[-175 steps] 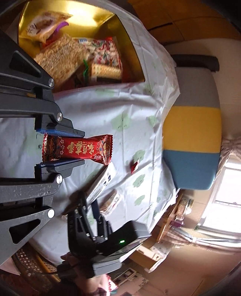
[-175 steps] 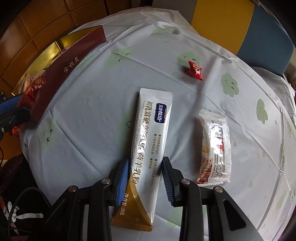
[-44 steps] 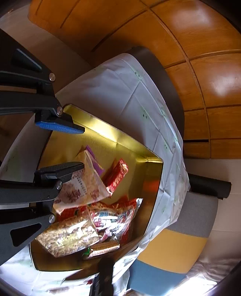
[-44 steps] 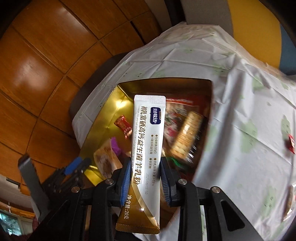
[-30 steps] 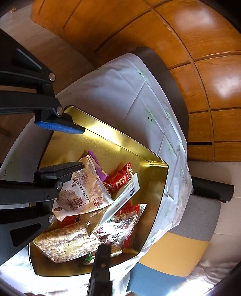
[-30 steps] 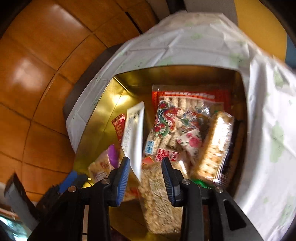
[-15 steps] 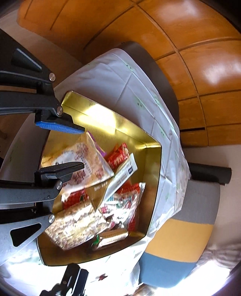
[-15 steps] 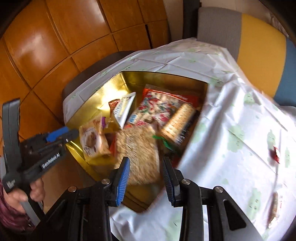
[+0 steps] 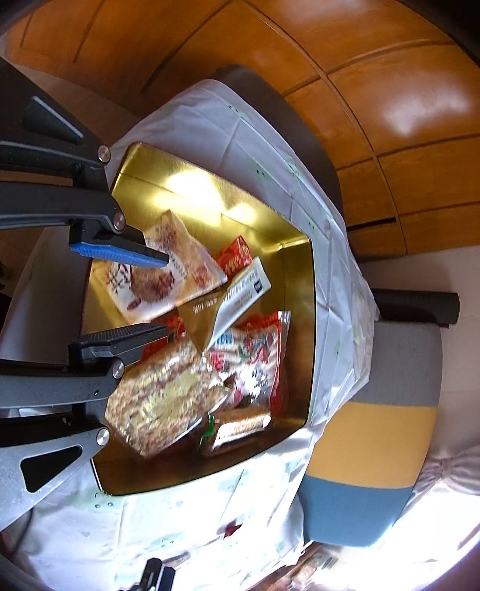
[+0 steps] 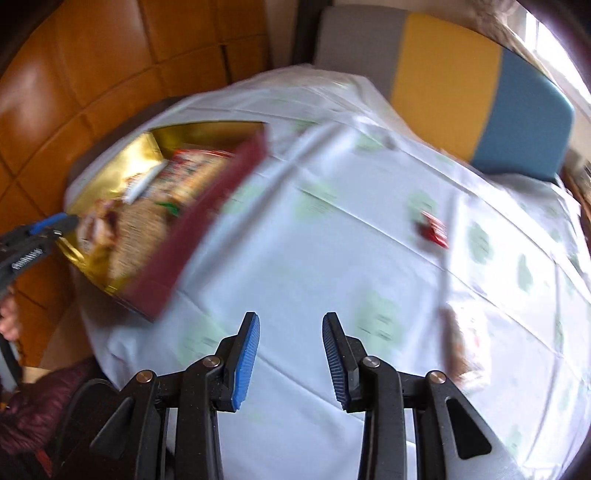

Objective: Organize snacks
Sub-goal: 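Move the right gripper to the white biscuit packet with red label, then grasp the biscuit packet with the right gripper while the left gripper reaches toward the second red candy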

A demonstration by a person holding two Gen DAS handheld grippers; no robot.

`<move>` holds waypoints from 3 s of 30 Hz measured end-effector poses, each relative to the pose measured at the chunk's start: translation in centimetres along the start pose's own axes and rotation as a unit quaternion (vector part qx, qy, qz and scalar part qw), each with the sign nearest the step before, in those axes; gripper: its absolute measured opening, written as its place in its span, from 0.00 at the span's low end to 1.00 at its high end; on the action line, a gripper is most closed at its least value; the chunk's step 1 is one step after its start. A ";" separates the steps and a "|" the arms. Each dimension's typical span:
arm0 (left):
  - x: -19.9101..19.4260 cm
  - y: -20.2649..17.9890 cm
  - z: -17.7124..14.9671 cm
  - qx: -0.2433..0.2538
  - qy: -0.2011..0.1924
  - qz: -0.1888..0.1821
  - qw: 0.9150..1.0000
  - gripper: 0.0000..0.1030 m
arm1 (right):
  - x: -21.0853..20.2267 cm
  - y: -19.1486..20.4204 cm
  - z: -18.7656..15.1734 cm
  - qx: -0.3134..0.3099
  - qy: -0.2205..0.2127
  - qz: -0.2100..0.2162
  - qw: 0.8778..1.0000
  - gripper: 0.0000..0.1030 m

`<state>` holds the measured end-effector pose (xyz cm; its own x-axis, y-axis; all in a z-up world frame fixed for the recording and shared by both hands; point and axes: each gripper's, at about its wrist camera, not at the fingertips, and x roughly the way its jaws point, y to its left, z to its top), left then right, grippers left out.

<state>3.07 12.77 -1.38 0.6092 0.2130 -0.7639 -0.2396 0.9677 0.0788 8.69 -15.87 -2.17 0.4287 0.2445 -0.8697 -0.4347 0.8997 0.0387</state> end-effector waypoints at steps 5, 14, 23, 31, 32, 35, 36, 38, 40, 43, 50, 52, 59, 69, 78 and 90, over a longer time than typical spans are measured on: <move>-0.3 -1.6 0.1 0.019 0.000 -0.013 1.000 0.31 | -0.5 -4.9 -1.4 0.027 0.010 -0.047 0.998 0.35; -0.6 -3.7 -0.1 0.044 0.005 -0.027 0.999 0.31 | -0.3 -12.6 -3.0 0.153 0.006 -0.116 0.981 0.38; -0.9 -5.3 -0.6 0.063 0.010 -0.040 0.997 0.33 | -0.4 -15.6 -4.0 0.229 0.024 -0.136 0.964 0.38; -1.1 -6.2 -0.5 0.073 0.008 -0.048 0.996 0.35 | -1.2 -18.3 -5.2 0.305 0.022 -0.132 0.943 0.38; -1.1 -6.4 -0.5 0.074 0.008 -0.049 0.996 0.35 | -1.3 -18.4 -5.3 0.310 0.020 -0.126 0.942 0.38; -1.1 -6.9 -0.4 0.077 0.008 -0.054 0.996 0.35 | -1.3 -18.1 -5.0 0.304 0.014 -0.112 0.946 0.38; -1.1 -7.0 -0.4 0.078 0.008 -0.056 0.995 0.35 | -1.3 -17.8 -4.9 0.299 0.012 -0.102 0.949 0.41; -1.2 -7.4 -0.3 0.083 0.006 -0.063 0.995 0.35 | -0.8 -17.2 -4.4 0.286 0.012 -0.078 0.955 0.41; -1.2 -7.8 -0.1 0.087 0.003 -0.069 0.994 0.35 | -0.2 -16.2 -3.9 0.257 0.020 -0.076 0.963 0.41; -1.0 -8.7 0.1 0.097 0.004 -0.082 0.992 0.36 | 0.8 -14.5 -3.1 0.199 0.049 -0.077 0.976 0.42; -1.1 -11.3 0.0 0.126 0.010 -0.098 0.987 0.40 | 3.9 -14.0 -1.9 0.115 0.086 -0.087 0.986 0.42; -1.1 -12.1 -0.1 0.135 0.014 -0.098 0.986 0.41 | 4.3 -14.7 -2.0 0.123 0.075 -0.087 0.986 0.43; -1.3 -15.7 0.7 0.157 0.014 -0.105 0.982 0.41 | 4.9 -15.3 -1.8 0.125 0.085 -0.095 0.984 0.43; 0.2 -18.4 1.0 0.164 0.056 -0.122 0.977 0.41 | 5.2 -16.1 -1.2 0.143 0.096 -0.072 0.982 0.44; 1.3 -19.0 1.3 0.161 0.059 -0.122 0.977 0.41 | 5.8 -17.2 -1.1 0.147 0.111 -0.060 0.981 0.45; 3.2 -20.4 2.5 0.149 0.079 -0.146 0.975 0.41 | 5.2 -17.1 -1.8 0.142 0.110 -0.103 0.978 0.38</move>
<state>11.79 -6.00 -3.83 0.4897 -0.0783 -0.8684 0.1712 0.9852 0.0077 16.93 -30.61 -8.23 0.2890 -0.0076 -0.9573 -0.1058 0.9936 -0.0399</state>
